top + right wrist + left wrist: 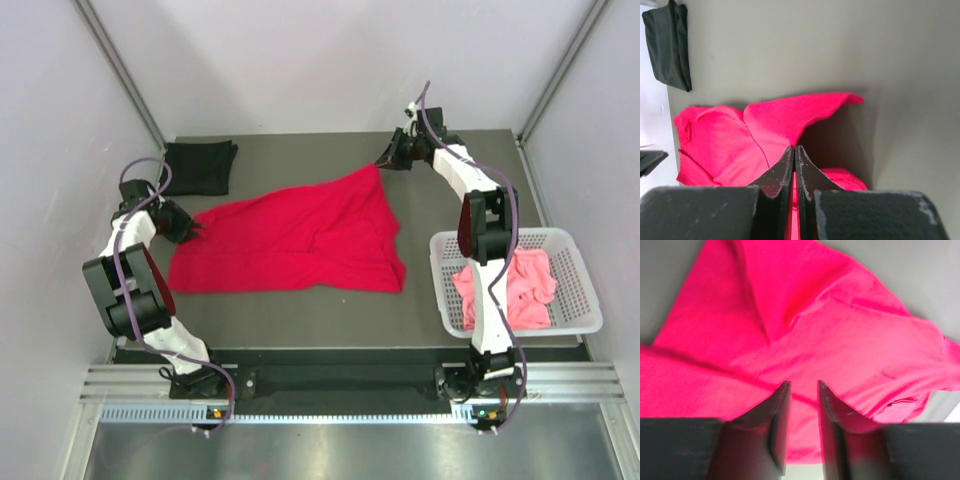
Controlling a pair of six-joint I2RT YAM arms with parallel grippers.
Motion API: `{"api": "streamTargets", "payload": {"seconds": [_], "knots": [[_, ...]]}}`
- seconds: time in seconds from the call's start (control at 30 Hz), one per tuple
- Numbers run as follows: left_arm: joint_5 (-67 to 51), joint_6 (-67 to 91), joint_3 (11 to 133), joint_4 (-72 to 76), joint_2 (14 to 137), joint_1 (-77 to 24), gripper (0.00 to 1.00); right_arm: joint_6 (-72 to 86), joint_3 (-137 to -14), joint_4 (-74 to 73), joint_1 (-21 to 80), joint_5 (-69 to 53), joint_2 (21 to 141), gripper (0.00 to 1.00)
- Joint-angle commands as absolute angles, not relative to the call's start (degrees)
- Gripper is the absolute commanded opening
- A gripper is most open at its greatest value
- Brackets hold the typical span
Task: Fold and stack the t-shirts
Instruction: Fold the tshirt
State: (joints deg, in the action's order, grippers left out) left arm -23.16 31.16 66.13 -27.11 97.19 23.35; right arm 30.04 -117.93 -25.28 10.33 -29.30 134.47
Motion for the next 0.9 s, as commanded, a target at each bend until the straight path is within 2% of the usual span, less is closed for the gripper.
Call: {"api": "streamTargets", "payload": {"seconds": [0.0, 0.07, 0.27, 0.53, 0.87], "knots": [[-18.2, 31.72, 63.99, -25.66, 92.2, 23.64, 0.38, 30.5, -120.93, -23.38, 10.37, -29.97, 134.38, 0.0], [-15.91, 34.08, 64.68, -26.36, 92.28, 23.55, 0.41, 30.76, -121.38, -23.47, 10.37, -30.06, 134.82, 0.0], [-16.87, 45.33, 63.9, -27.51, 95.18, 23.47, 0.43, 30.59, -121.2, -23.55, 10.64, -30.23, 134.83, 0.0], [-15.91, 61.68, 62.49, -23.12, 98.7, 22.76, 0.48, 30.5, -121.2, -23.03, 10.81, -30.41, 134.91, 0.0], [-13.1, 66.0, 63.98, -19.69, 102.74, 22.59, 0.5, 29.53, -121.29, -23.29, 10.72, -30.32, 134.47, 0.0]]}}
